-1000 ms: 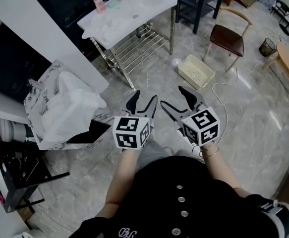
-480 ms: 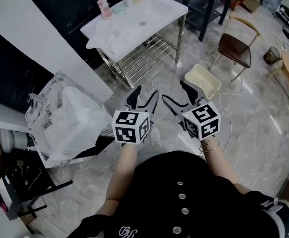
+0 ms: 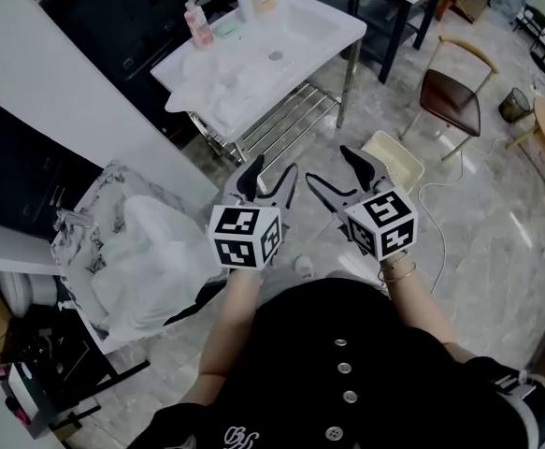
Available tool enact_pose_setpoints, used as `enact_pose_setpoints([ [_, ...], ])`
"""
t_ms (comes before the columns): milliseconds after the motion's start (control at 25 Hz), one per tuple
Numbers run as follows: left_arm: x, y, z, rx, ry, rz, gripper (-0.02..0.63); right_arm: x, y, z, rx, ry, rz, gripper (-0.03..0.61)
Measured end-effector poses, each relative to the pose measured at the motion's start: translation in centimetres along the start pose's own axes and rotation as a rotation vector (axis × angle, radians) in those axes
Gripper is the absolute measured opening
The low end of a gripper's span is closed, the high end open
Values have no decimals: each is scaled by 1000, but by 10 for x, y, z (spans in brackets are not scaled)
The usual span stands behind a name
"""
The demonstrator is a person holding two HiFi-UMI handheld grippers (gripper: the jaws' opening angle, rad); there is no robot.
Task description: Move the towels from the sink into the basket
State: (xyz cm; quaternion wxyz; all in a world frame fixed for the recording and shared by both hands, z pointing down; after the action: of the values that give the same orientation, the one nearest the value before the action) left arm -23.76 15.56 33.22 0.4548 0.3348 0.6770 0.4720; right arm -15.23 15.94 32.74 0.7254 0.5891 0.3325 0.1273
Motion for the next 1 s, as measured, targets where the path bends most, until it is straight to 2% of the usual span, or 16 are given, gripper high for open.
enact_pose_setpoints([
  [240,-12,0,-17,9,12,-5,230,-21,0,2,-5,2,-27,325],
  [520,-23,-1,-42,47,-36,3,230,-40,-1,16,-13,13,-34,322],
  [760,-40,0,-60,43,-62,-26,230,-67,-5,32,-23,-19,-37,322],
  [1000,-76,-9,-85,43,-95,-45,230,-110,-16,56,-3,-91,-51,322],
])
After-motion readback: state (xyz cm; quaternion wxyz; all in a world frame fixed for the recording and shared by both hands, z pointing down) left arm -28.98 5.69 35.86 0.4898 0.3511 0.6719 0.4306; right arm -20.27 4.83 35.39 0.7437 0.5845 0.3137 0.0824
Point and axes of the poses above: the fingertips, and each gripper's own axes: x backward along the fingers, z to its right, y out of its underside, the point moved 1 cm from there along x, backward along the fingers, and after that the axes turned 8 degrees about -y, right-handed, at the moved point
